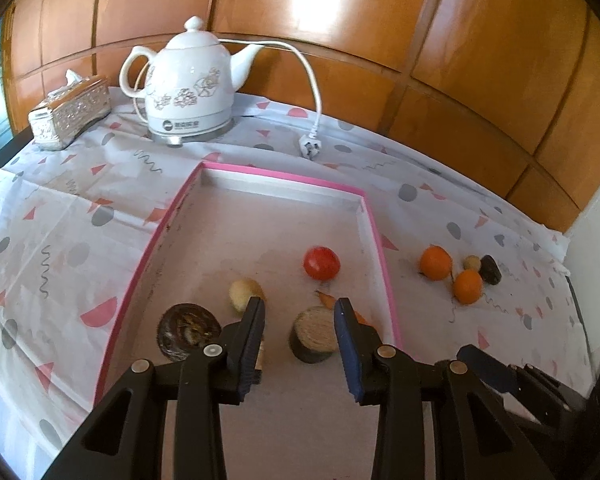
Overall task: Organize fruits
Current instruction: 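Move both open tools back toward the oranges on the cloth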
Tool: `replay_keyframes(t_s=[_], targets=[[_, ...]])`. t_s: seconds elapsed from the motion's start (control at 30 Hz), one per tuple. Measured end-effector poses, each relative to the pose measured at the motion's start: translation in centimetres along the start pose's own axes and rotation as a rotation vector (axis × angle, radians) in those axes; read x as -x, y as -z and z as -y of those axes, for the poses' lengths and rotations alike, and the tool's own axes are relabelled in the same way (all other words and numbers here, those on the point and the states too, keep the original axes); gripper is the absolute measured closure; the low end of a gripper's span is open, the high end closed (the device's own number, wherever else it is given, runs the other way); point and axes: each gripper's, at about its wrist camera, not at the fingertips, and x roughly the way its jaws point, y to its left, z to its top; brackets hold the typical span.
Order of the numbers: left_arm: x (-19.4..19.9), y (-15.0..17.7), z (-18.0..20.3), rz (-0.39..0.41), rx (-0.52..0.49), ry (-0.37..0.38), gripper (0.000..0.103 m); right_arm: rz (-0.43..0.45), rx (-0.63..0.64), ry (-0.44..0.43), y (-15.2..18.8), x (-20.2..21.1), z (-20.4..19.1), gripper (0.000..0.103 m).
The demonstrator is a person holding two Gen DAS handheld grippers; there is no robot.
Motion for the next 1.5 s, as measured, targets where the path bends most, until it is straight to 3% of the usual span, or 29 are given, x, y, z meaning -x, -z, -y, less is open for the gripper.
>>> replay_keyframes(t_s=[0.7, 1.37, 1.5], targets=[[-0.9, 1.1, 5.8, -0.047, -0.145, 0.103, 0.066, -0.003, -0.235, 0.184, 2.2, 1.4, 10.4, 0.065], [-4.5, -0.1, 10.8, -0.092, -0.208, 0.115, 0.066, 0.002, -0.281, 0.262, 0.8, 0.7, 15.2, 0.065], [-5.5, -1.0, 11.2, -0.098, -0.190, 0.114, 0.066, 0.011, -0.273, 0.234, 0.1, 0.6, 15.3, 0.065]])
